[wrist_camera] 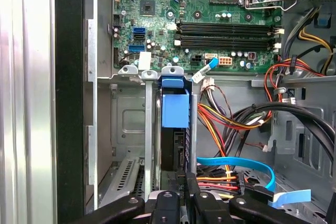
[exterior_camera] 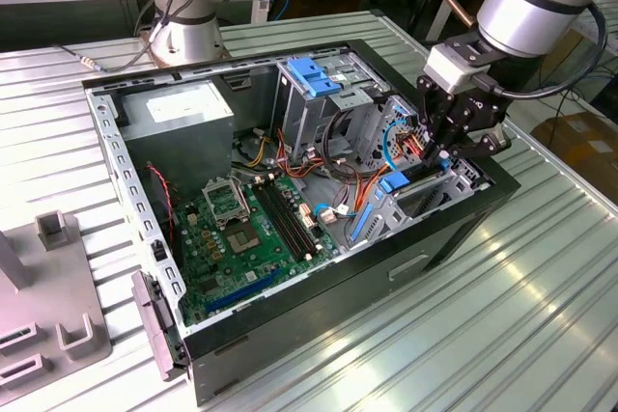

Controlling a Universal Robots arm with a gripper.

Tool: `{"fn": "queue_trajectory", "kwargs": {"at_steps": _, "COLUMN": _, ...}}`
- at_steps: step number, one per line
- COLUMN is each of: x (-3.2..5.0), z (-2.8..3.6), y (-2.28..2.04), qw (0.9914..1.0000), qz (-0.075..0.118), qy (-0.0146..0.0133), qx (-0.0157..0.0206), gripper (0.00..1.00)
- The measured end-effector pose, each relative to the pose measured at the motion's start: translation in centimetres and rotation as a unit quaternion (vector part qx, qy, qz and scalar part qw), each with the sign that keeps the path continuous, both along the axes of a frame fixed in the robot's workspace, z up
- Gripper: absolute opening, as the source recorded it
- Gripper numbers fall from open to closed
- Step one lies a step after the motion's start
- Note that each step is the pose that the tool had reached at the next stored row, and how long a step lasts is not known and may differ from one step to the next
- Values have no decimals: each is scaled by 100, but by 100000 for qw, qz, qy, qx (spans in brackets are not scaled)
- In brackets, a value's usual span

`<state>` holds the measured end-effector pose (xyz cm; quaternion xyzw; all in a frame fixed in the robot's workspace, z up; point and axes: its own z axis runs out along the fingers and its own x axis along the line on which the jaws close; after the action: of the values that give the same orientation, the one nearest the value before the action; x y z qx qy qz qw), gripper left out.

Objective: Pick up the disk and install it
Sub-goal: 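Insert the first disk wire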

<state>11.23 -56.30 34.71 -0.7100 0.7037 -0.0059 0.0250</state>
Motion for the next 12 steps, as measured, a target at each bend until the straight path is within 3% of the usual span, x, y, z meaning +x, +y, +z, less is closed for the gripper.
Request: {"fn": "queue_trajectory", "kwargs": {"at_steps": 12, "x": 0, "z": -17, "y": 19, "qw": 100000, "qz": -1, "qy": -1, "qx": -3, "gripper": 17}}
